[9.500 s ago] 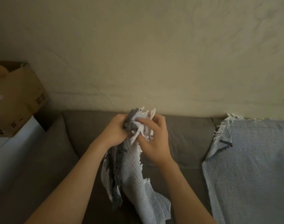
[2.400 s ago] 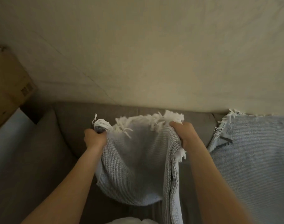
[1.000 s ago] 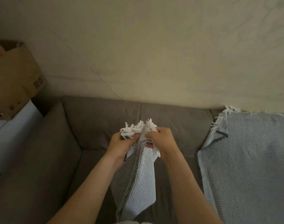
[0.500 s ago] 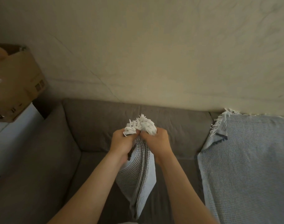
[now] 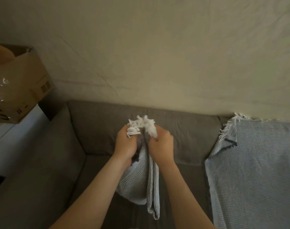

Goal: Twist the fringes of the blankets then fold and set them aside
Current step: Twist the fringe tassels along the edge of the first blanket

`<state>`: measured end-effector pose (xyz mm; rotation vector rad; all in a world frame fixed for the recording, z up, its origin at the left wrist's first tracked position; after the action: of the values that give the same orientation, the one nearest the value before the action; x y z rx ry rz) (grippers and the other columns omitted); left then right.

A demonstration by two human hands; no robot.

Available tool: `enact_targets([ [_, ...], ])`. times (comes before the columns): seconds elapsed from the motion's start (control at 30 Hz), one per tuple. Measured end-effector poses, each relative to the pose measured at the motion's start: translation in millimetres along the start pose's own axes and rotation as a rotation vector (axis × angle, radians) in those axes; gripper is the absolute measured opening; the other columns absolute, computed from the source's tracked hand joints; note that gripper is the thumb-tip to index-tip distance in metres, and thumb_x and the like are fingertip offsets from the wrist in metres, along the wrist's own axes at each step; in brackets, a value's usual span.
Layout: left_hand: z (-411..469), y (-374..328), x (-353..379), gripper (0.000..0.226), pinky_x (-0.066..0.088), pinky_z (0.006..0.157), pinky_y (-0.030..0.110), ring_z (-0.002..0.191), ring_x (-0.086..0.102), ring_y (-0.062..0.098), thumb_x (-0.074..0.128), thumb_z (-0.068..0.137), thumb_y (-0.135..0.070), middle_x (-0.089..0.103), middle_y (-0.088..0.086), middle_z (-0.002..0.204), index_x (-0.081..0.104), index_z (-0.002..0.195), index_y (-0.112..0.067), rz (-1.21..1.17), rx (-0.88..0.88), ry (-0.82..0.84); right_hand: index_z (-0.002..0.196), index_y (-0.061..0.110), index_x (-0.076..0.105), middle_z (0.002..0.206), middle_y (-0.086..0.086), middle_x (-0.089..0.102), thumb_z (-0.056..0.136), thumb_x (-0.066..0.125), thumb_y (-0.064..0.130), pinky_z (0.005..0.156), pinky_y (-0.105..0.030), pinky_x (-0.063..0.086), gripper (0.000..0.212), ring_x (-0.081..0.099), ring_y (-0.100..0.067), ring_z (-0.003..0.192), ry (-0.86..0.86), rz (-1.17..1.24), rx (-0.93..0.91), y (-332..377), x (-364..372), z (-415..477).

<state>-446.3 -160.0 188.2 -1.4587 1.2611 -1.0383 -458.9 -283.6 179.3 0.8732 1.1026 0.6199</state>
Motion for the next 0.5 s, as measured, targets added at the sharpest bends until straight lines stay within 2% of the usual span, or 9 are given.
enact_targets([
  [0.07, -4, 1, 7, 0.017, 0.065, 0.090, 0.048, 0.096, 0.078, 0.017, 0.059, 0.105, -0.025, 0.081, -0.002, 0.099, 0.075, 0.108, -0.026, 0.035, 0.013, 0.033, 0.097, 0.021, 0.073, 0.079, 0.008, 0.069, 0.083, 0.051, -0.009, 0.059, -0.017, 0.046, 0.039, 0.064, -0.009, 0.070, 0.052, 0.041, -0.078, 8, 13, -6],
  [0.1, -4, 1, 8, 0.019, 0.064, 0.090, 0.049, 0.095, 0.078, 0.018, 0.057, 0.105, -0.024, 0.081, -0.001, 0.099, 0.075, 0.108, -0.024, 0.043, 0.014, 0.038, 0.111, 0.017, 0.072, 0.089, 0.007, 0.073, 0.087, 0.051, -0.008, 0.066, -0.014, 0.051, 0.041, 0.067, -0.008, 0.079, 0.068, 0.086, -0.072, 9, 17, -8],
  [0.17, -3, 2, 6, 0.019, 0.065, 0.089, 0.051, 0.095, 0.079, 0.018, 0.057, 0.106, -0.024, 0.081, 0.001, 0.100, 0.076, 0.110, -0.022, 0.036, 0.006, 0.043, 0.124, 0.014, 0.064, 0.100, 0.005, 0.073, 0.096, 0.053, -0.002, 0.073, -0.017, 0.056, 0.035, 0.069, -0.006, 0.087, 0.111, 0.176, -0.005, 7, 22, -8],
  [0.23, -2, 3, 4, 0.019, 0.065, 0.085, 0.054, 0.092, 0.079, 0.022, 0.058, 0.106, -0.022, 0.081, 0.003, 0.098, 0.076, 0.111, -0.021, 0.029, -0.009, 0.037, 0.124, 0.013, 0.059, 0.099, 0.001, 0.072, 0.100, 0.056, 0.003, 0.064, -0.017, 0.054, 0.026, 0.069, -0.007, 0.082, 0.120, 0.228, 0.084, 1, 21, -8],
  [0.33, -2, 4, 5, 0.022, 0.065, 0.082, 0.057, 0.091, 0.079, 0.032, 0.056, 0.105, -0.013, 0.081, 0.013, 0.094, 0.078, 0.104, -0.013, -0.016, -0.042, 0.047, 0.113, 0.015, 0.069, 0.093, 0.003, 0.074, 0.098, 0.060, 0.004, 0.062, -0.018, 0.051, 0.021, 0.068, -0.006, 0.077, 0.074, 0.241, 0.101, -1, 16, -6],
  [0.43, -1, 0, 6, 0.024, 0.067, 0.069, 0.042, 0.086, 0.080, 0.033, 0.053, 0.105, -0.002, 0.080, 0.019, 0.093, 0.077, 0.106, -0.003, -0.140, -0.123, 0.033, 0.101, 0.037, 0.075, 0.091, 0.005, 0.076, 0.094, 0.067, 0.005, 0.071, -0.031, 0.061, 0.034, 0.073, -0.012, 0.083, 0.108, 0.335, 0.055, 4, 12, -6],
  [0.5, 0, -6, 7, 0.024, 0.063, 0.060, 0.035, 0.075, 0.080, 0.027, 0.051, 0.105, -0.001, 0.080, 0.019, 0.088, 0.075, 0.102, 0.000, -0.210, -0.178, 0.010, 0.091, 0.047, 0.073, 0.093, 0.011, 0.074, 0.089, 0.075, 0.009, 0.075, -0.034, 0.062, 0.038, 0.072, -0.013, 0.085, 0.105, 0.325, -0.009, 8, 9, -7],
])
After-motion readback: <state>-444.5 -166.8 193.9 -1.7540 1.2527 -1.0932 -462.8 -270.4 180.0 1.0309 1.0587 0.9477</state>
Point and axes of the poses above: each hand's wrist, its own z-axis towards the middle knuckle, its own x-axis out of the palm, y = z × x, the point moved 1 cm from there along z, towards the middle knuckle
